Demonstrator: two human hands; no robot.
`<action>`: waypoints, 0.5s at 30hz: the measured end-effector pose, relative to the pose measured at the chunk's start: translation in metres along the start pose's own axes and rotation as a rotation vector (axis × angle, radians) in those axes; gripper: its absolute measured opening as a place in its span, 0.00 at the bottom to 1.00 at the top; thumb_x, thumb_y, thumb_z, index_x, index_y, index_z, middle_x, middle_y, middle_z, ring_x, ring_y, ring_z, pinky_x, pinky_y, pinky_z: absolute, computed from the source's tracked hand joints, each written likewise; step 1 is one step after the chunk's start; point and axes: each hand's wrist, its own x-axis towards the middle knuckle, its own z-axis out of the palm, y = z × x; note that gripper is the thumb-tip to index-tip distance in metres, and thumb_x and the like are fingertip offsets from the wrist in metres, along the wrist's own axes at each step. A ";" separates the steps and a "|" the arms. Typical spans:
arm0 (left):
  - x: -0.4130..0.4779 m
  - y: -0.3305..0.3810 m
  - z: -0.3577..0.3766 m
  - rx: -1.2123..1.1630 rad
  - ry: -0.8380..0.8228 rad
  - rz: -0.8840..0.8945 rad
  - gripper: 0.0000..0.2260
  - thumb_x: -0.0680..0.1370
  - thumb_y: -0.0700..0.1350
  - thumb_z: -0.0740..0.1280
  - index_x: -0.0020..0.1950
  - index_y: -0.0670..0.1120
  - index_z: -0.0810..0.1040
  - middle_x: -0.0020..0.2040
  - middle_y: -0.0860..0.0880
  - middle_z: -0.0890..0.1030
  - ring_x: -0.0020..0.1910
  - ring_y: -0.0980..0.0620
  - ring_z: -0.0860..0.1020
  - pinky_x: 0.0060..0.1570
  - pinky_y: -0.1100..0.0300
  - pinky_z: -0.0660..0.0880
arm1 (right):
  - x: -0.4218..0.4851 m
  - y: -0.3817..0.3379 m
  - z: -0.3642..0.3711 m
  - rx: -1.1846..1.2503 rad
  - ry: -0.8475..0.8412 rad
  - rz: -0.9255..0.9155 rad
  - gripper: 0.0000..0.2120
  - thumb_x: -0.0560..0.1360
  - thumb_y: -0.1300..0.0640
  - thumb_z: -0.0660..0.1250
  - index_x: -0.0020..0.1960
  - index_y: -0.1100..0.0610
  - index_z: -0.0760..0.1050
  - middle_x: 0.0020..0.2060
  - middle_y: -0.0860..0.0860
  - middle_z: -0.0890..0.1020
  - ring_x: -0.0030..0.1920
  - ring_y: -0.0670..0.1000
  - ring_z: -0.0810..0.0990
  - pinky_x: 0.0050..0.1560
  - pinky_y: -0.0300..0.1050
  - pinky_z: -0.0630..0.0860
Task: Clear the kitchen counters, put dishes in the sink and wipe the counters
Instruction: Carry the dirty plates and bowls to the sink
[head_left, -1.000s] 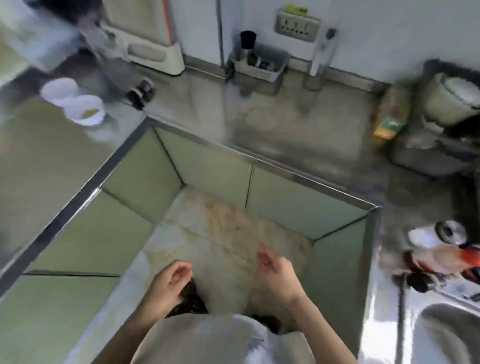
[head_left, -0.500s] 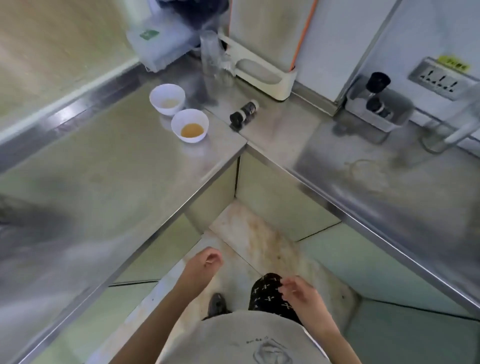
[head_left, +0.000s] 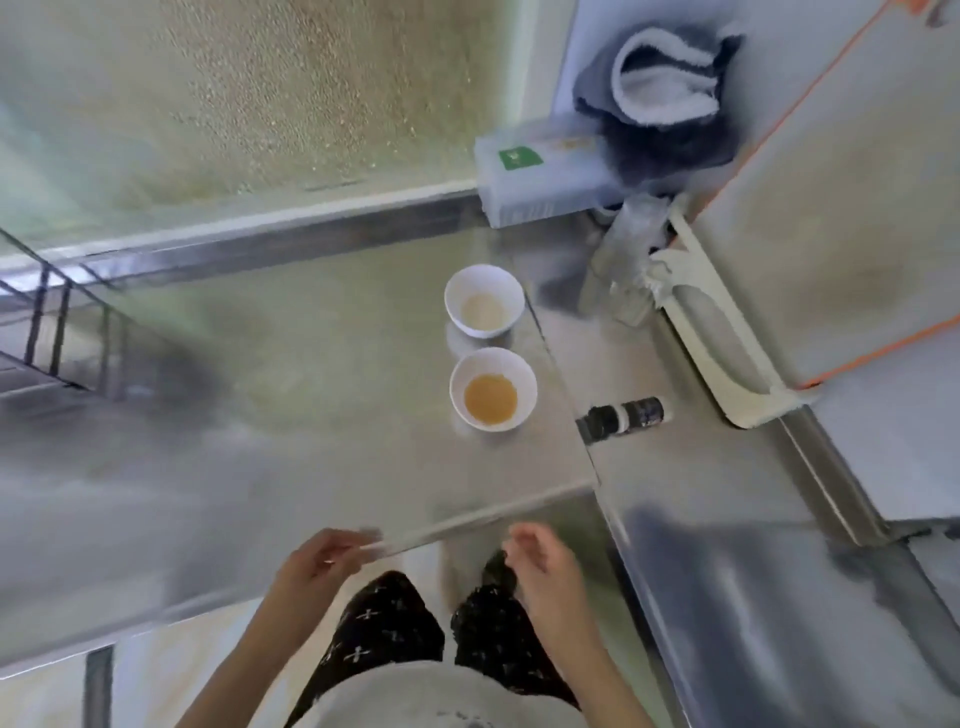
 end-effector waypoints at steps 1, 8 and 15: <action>0.007 0.011 0.001 -0.049 0.032 -0.009 0.08 0.76 0.34 0.65 0.42 0.47 0.77 0.35 0.55 0.84 0.37 0.57 0.82 0.37 0.71 0.75 | 0.016 -0.009 -0.007 0.009 0.028 -0.006 0.03 0.77 0.55 0.64 0.50 0.50 0.75 0.47 0.46 0.81 0.50 0.45 0.80 0.56 0.43 0.76; 0.086 0.078 0.030 -0.117 -0.036 -0.079 0.11 0.78 0.42 0.65 0.59 0.50 0.72 0.46 0.44 0.82 0.43 0.48 0.82 0.46 0.54 0.77 | 0.112 -0.078 -0.026 0.060 0.231 -0.083 0.03 0.77 0.58 0.64 0.50 0.53 0.71 0.46 0.47 0.79 0.49 0.51 0.79 0.51 0.41 0.74; 0.142 0.125 0.071 -0.251 -0.326 -0.231 0.16 0.78 0.43 0.64 0.65 0.52 0.68 0.45 0.41 0.83 0.41 0.46 0.82 0.43 0.54 0.77 | 0.204 -0.119 -0.044 0.010 0.271 -0.061 0.06 0.77 0.56 0.62 0.52 0.56 0.73 0.46 0.48 0.78 0.51 0.53 0.78 0.54 0.46 0.73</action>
